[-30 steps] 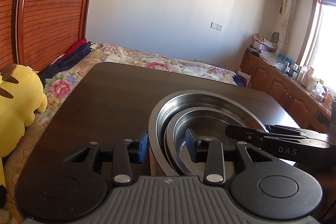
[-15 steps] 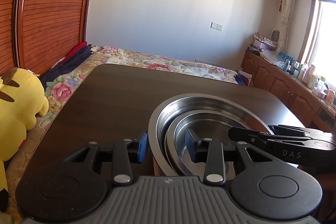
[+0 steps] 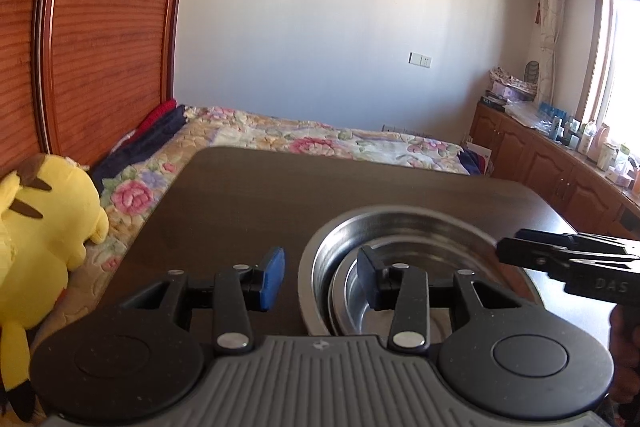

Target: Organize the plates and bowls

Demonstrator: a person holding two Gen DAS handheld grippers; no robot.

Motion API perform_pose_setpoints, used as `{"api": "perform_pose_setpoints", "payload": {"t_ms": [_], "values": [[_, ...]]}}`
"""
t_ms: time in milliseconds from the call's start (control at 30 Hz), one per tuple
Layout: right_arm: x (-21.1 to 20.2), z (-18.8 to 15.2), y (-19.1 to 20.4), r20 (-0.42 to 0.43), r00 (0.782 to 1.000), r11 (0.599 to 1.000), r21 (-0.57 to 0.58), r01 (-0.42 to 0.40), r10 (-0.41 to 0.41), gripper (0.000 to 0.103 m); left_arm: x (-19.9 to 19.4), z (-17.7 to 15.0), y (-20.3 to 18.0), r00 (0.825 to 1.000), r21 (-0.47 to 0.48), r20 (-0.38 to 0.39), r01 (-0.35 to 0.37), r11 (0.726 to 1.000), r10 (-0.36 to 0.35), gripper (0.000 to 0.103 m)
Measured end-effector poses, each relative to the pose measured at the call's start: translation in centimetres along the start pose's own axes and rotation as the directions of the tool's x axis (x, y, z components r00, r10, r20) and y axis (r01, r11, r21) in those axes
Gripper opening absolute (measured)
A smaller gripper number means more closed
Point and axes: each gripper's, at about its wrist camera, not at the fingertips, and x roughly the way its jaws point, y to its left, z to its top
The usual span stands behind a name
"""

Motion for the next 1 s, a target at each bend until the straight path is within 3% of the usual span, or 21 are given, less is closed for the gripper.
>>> {"api": "perform_pose_setpoints", "payload": {"t_ms": [200, 367, 700, 1000], "values": [[-2.2, 1.1, -0.3, 0.059, 0.998, 0.999, -0.022, 0.037, -0.035, 0.056, -1.2, 1.4, -1.6, 0.999, 0.052, 0.048, -0.001, 0.999, -0.001, 0.053], [-3.8, 2.0, -0.6, 0.101, 0.993, 0.997, -0.04, 0.072, -0.068, 0.061, -1.9, 2.6, -3.4, 0.996, 0.09, 0.081, 0.021, 0.996, -0.028, 0.067], [-6.4, 2.9, -1.5, 0.184, 0.97, 0.984, -0.054, 0.168, -0.156, 0.1, -3.0, 3.9, -6.2, 0.987, 0.142, 0.148, 0.041, 0.989, -0.062, 0.101], [-7.6, 2.3, -2.1, 0.197, 0.945, 0.962, -0.022, 0.271, -0.261, 0.103, -3.4, 4.0, -7.1, 0.981, 0.148, 0.183, 0.04, 0.988, -0.067, 0.103]]}}
